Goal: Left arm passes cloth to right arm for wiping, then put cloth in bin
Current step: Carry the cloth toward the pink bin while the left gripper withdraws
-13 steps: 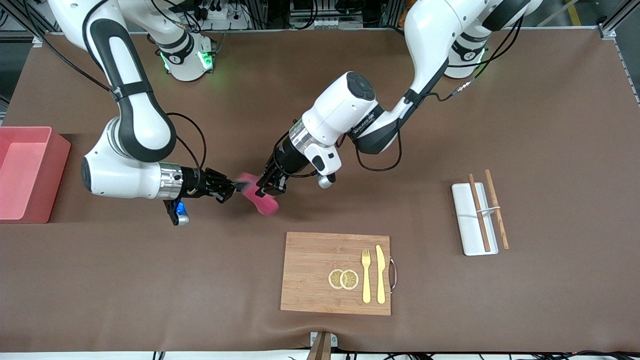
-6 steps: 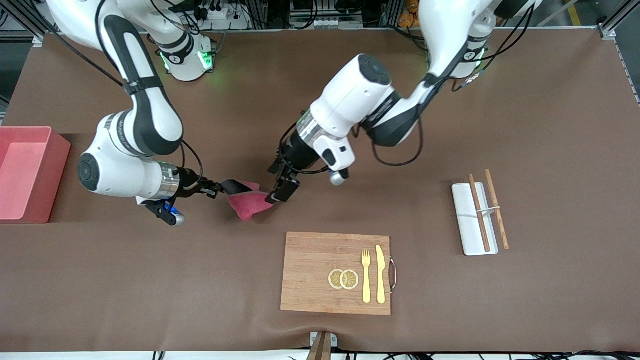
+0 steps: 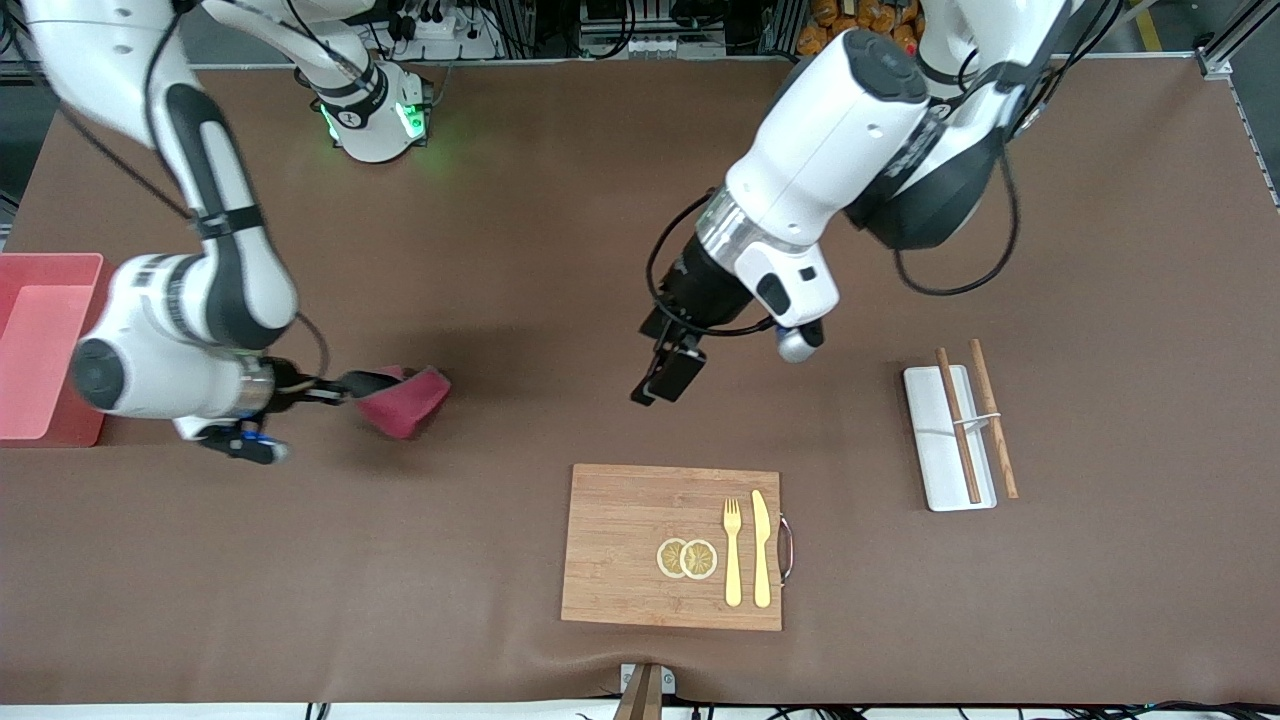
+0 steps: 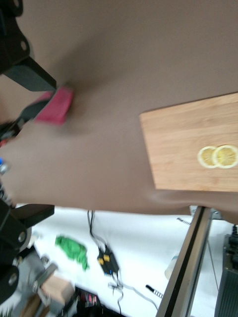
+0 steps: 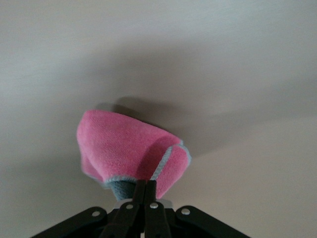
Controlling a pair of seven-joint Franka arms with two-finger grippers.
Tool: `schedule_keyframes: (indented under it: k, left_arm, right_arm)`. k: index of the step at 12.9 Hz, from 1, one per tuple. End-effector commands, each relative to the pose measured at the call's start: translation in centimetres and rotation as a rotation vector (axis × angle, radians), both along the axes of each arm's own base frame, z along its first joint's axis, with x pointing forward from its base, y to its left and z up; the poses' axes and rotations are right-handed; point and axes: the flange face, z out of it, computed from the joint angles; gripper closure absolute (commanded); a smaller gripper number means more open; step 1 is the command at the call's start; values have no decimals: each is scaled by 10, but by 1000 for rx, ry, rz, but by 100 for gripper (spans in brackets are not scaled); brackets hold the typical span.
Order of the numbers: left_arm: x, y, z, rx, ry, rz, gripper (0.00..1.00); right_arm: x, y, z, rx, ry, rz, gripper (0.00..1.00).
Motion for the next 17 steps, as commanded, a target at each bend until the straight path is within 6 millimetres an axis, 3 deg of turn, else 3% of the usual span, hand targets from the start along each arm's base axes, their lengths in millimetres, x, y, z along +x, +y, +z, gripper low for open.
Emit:
schedule_keyframes:
  k: [1, 4, 7, 9, 11, 13, 15, 17]
  left_arm:
    - [-12, 45, 25, 145, 16, -158, 0]
    - [-20, 104, 41, 313, 61, -401, 0]
    - [-25, 183, 62, 422, 90, -665, 0]
    - [-24, 240, 74, 451, 90, -776, 0]
    - [-24, 287, 82, 500, 79, -898, 0]
    - [-27, 318, 93, 542, 50, -993, 0]
    - [-38, 325, 103, 577, 33, -1016, 0]
    - [-34, 345, 105, 586, 4, -1093, 0]
  right_arm:
    - [-17, -96, 3, -33, 26, 95, 100]
    - [-40, -187, 18, -61, 21, 212, 100]
    - [-50, -223, 65, -114, 77, 305, 100]
    - [-53, -241, 76, -167, 88, 342, 100]
    - [-53, -251, 71, -206, 92, 360, 100]
    - [-53, -252, 56, -195, 112, 360, 100]
    - [-49, -243, 42, -179, 123, 364, 100]
    - [-42, -223, 29, -144, 119, 373, 100]
